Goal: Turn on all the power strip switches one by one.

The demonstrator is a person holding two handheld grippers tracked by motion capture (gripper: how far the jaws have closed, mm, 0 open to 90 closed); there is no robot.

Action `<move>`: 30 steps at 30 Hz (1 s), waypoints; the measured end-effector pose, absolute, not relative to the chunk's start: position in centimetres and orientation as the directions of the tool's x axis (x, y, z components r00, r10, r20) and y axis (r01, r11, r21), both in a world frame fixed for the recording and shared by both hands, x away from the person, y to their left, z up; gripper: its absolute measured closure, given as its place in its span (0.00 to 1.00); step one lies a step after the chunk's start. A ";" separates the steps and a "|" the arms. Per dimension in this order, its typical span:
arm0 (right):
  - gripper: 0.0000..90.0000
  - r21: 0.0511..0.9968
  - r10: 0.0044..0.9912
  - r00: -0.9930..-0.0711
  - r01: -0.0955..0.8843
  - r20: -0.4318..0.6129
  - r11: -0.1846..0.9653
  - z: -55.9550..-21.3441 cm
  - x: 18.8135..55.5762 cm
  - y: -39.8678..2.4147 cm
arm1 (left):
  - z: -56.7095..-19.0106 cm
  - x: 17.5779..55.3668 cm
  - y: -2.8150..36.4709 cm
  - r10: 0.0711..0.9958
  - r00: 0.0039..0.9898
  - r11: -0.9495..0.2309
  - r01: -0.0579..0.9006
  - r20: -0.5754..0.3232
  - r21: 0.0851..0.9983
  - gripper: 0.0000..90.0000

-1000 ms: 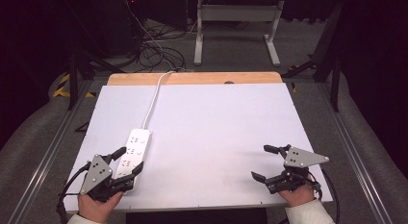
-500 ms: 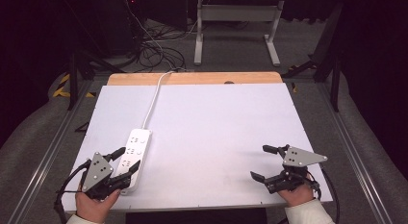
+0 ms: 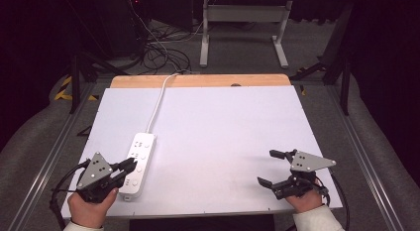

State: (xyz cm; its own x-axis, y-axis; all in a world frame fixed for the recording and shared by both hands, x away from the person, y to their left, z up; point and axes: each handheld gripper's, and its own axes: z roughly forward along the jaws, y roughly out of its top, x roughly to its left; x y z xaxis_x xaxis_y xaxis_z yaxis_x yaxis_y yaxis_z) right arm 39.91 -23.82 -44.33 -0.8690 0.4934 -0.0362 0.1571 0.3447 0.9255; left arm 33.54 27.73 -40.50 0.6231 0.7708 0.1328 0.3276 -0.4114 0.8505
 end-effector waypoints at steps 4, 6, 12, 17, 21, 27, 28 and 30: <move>0.06 0.926 0.493 -0.869 0.157 -0.036 0.345 -44.3 39.9 -23.8 | -40.4 33.6 27.8 0.763 0.634 -0.421 0.339 0.127 0.841 1.00; 0.06 0.925 0.492 -0.870 0.156 -0.037 0.345 -44.3 39.9 -23.8 | -40.3 33.6 27.9 0.761 0.637 -0.421 0.338 0.124 0.842 1.00; 0.06 0.925 0.491 -0.870 0.153 -0.042 0.349 -44.3 39.9 -23.8 | -40.1 33.9 27.9 0.746 0.657 -0.440 0.360 0.111 0.823 1.00; 0.06 0.923 0.491 -0.870 0.154 -0.043 0.354 -44.3 39.9 -23.7 | -39.6 34.7 28.0 0.735 0.676 -0.467 0.455 0.047 0.758 1.00; 0.06 0.922 0.490 -0.871 0.153 -0.044 0.355 -44.4 39.9 -23.7 | -39.8 35.3 27.9 0.732 0.681 -0.505 0.511 0.032 0.696 1.00; 0.06 0.922 0.488 -0.872 0.155 -0.042 0.356 -44.4 39.9 -23.7 | -40.2 35.7 27.6 0.721 0.693 -0.543 0.537 0.030 0.646 1.00; 0.06 0.921 0.489 -0.872 0.155 -0.042 0.356 -44.4 39.9 -23.7 | -40.3 35.7 27.4 0.720 0.694 -0.551 0.542 0.032 0.634 1.00; 0.06 0.922 0.488 -0.872 0.155 -0.042 0.356 -44.4 39.9 -23.7 | -40.5 35.9 27.2 0.717 0.696 -0.561 0.549 0.034 0.619 1.00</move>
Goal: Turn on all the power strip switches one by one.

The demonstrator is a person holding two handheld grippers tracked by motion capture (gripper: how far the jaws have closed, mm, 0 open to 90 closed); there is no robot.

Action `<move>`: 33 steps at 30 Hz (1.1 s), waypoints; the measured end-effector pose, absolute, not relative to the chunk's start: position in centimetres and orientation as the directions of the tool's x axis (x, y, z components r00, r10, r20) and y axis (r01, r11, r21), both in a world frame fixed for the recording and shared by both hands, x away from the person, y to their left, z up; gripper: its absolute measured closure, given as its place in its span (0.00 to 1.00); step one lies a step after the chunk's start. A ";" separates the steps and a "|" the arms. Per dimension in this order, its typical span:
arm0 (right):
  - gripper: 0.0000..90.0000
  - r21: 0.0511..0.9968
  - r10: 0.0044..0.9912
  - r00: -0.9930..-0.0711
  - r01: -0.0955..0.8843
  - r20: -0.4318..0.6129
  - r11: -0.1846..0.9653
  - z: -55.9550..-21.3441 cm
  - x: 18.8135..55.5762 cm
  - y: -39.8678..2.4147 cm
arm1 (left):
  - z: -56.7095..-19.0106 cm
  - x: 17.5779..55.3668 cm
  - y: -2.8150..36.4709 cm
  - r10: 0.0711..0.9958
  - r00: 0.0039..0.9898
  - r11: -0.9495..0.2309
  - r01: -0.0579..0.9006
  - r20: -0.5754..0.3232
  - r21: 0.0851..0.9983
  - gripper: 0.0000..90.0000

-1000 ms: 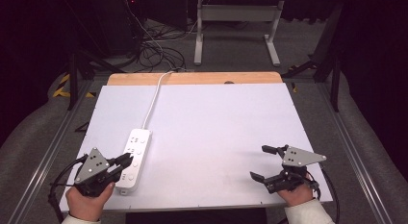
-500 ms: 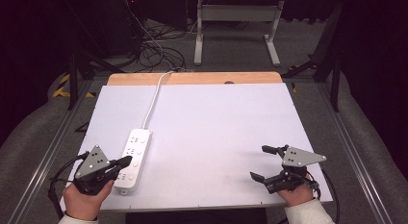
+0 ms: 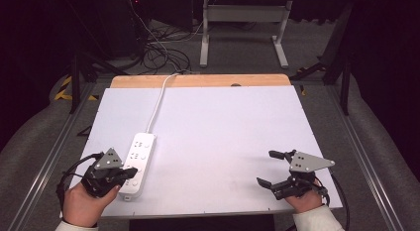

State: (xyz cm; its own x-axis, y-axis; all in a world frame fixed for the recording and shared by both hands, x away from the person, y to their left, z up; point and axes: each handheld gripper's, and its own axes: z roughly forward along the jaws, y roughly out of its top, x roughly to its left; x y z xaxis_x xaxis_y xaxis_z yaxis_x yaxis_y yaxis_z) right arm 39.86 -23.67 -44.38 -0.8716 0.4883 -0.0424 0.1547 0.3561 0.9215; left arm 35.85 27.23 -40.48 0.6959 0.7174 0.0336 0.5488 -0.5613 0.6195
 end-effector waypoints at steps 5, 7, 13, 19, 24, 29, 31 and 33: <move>0.06 0.921 0.488 -0.872 0.152 -0.046 0.359 -44.4 39.9 -23.7 | -41.1 36.2 27.0 0.710 0.704 -0.584 0.571 0.022 0.577 1.00; 0.06 0.920 0.488 -0.871 0.151 -0.048 0.361 -44.4 39.8 -23.7 | -41.2 36.2 27.0 0.704 0.710 -0.593 0.571 0.021 0.568 1.00; 0.06 0.920 0.489 -0.871 0.148 -0.053 0.362 -44.4 39.8 -23.7 | -42.0 36.6 26.5 0.700 0.714 -0.628 0.593 0.032 0.504 1.00; 0.06 0.919 0.488 -0.871 0.147 -0.054 0.365 -44.4 39.8 -23.6 | -42.3 36.8 26.5 0.708 0.705 -0.632 0.604 0.044 0.485 1.00; 0.06 0.919 0.487 -0.872 0.149 -0.053 0.365 -44.4 39.8 -23.6 | -42.8 37.1 26.5 0.706 0.708 -0.638 0.617 0.029 0.460 1.00; 0.06 0.918 0.489 -0.871 0.150 -0.052 0.366 -44.4 39.8 -23.6 | -43.0 37.3 26.5 0.706 0.707 -0.644 0.621 0.037 0.447 1.00; 0.06 0.919 0.487 -0.872 0.149 -0.052 0.365 -44.4 39.8 -23.6 | -43.1 37.3 26.5 0.708 0.706 -0.640 0.625 0.027 0.447 1.00; 0.06 0.919 0.485 -0.873 0.147 -0.054 0.366 -44.4 39.8 -23.6 | -43.3 37.4 26.5 0.709 0.705 -0.640 0.624 0.031 0.448 1.00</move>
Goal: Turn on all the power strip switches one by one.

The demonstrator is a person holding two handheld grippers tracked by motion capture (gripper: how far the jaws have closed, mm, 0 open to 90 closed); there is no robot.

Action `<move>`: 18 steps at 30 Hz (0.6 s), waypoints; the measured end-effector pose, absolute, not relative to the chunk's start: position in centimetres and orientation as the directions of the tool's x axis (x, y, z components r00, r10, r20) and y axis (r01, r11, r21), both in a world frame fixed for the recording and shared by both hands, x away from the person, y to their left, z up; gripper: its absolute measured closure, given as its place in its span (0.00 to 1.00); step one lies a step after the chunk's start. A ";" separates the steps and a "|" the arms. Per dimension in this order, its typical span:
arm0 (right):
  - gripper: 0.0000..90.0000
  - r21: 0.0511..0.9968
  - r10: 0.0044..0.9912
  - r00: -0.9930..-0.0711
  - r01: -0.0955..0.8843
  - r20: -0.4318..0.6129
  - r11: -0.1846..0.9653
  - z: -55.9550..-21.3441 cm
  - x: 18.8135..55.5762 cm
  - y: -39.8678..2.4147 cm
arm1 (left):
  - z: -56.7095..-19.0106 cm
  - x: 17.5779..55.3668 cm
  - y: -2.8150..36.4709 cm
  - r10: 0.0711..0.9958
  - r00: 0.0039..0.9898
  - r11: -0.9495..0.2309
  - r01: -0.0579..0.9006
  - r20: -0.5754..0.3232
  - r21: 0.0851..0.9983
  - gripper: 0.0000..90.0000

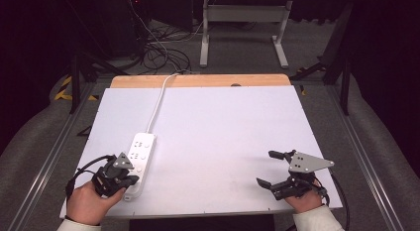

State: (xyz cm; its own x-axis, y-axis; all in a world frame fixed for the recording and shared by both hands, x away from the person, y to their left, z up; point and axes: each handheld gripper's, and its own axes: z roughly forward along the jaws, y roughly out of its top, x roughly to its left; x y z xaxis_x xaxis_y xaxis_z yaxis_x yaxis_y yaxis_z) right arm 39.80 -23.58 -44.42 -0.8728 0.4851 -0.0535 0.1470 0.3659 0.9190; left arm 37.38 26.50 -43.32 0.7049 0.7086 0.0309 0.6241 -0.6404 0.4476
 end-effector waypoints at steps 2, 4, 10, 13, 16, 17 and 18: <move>0.06 0.920 0.485 -0.873 0.145 -0.054 0.364 -44.4 39.8 -23.6 | -43.5 37.4 26.5 0.711 0.703 -0.633 0.626 0.022 0.455 1.00; 0.06 0.920 0.485 -0.873 0.144 -0.055 0.363 -44.4 39.8 -23.6 | -43.5 37.4 26.5 0.712 0.702 -0.633 0.626 0.025 0.455 1.00; 0.06 0.920 0.482 -0.874 0.141 -0.057 0.365 -44.4 39.7 -23.6 | -43.6 37.3 26.4 0.715 0.698 -0.636 0.623 0.043 0.454 1.00; 0.06 0.920 0.480 -0.875 0.140 -0.057 0.365 -44.4 39.7 -23.6 | -43.6 37.3 26.3 0.719 0.694 -0.631 0.630 0.036 0.452 1.00; 0.06 0.920 0.479 -0.876 0.138 -0.059 0.367 -44.4 39.7 -23.6 | -43.7 37.3 26.3 0.720 0.693 -0.630 0.631 0.035 0.454 1.00; 0.06 0.920 0.478 -0.876 0.138 -0.059 0.368 -44.4 39.7 -23.6 | -43.7 37.3 26.3 0.720 0.693 -0.629 0.632 0.034 0.453 1.00; 0.06 0.919 0.478 -0.877 0.138 -0.060 0.368 -44.4 39.7 -23.6 | -43.8 37.2 26.3 0.725 0.687 -0.627 0.631 0.045 0.456 1.00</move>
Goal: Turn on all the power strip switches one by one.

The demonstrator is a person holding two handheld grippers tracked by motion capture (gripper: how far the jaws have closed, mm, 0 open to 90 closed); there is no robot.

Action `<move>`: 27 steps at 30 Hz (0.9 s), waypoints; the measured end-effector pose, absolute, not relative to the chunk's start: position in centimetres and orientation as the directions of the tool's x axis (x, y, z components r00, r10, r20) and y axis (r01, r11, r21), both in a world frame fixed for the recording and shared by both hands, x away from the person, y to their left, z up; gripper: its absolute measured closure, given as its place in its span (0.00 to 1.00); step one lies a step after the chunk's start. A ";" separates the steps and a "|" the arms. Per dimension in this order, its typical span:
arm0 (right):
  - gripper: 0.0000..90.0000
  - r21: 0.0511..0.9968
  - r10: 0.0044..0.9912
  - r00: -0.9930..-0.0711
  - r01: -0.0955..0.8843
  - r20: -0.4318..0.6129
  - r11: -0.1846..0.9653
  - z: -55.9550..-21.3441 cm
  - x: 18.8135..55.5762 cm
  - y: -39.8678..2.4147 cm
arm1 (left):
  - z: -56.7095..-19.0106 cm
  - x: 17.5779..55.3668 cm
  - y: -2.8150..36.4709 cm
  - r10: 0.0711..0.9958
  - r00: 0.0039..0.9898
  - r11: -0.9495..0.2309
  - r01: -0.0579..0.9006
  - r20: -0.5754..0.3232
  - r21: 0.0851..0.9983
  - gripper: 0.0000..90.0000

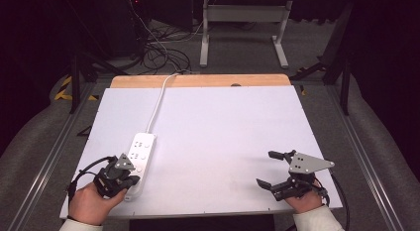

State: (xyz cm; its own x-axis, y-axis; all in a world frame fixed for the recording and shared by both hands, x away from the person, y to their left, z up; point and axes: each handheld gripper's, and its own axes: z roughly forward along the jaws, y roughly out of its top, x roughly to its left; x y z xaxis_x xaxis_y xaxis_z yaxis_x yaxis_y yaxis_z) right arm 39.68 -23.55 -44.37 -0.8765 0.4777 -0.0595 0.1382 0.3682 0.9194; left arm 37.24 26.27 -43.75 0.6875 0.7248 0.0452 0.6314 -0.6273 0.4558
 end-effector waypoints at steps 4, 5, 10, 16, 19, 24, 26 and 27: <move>0.06 0.920 0.476 -0.878 0.138 -0.059 0.368 -44.4 39.7 -23.5 | -43.8 37.4 26.4 0.733 0.678 -0.622 0.635 0.054 0.459 1.00; 0.06 0.919 0.473 -0.879 0.136 -0.060 0.369 -44.4 39.6 -23.5 | -43.9 37.3 26.3 0.734 0.677 -0.619 0.635 0.052 0.463 1.00; 0.06 0.917 0.473 -0.879 0.137 -0.061 0.374 -44.4 39.7 -23.5 | -44.0 37.2 26.3 0.738 0.673 -0.614 0.637 0.053 0.465 1.00; 0.06 0.916 0.473 -0.879 0.138 -0.061 0.376 -44.4 39.7 -23.5 | -44.0 37.1 26.3 0.737 0.674 -0.613 0.640 0.044 0.464 1.00; 0.06 0.916 0.471 -0.880 0.139 -0.061 0.377 -44.4 39.7 -23.4 | -44.0 37.1 26.4 0.741 0.671 -0.605 0.642 0.036 0.471 1.00; 0.06 0.915 0.472 -0.879 0.139 -0.061 0.378 -44.4 39.7 -23.4 | -44.1 37.1 26.5 0.747 0.664 -0.597 0.647 0.033 0.475 1.00; 0.06 0.914 0.471 -0.880 0.141 -0.060 0.381 -44.5 39.7 -23.4 | -44.3 37.2 26.5 0.733 0.680 -0.581 0.649 -0.031 0.491 1.00; 0.06 0.914 0.471 -0.880 0.141 -0.060 0.381 -44.5 39.7 -23.4 | -44.3 37.2 26.5 0.733 0.680 -0.581 0.649 -0.031 0.491 1.00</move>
State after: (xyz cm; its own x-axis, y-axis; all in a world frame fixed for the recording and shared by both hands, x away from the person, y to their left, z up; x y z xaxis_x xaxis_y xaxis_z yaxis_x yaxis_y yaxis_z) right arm 39.69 -23.37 -44.46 -0.8802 0.4708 -0.0602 0.1415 0.3813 0.9136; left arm 37.18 26.48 -44.25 0.6798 0.7327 -0.0313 0.6490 -0.5812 0.4909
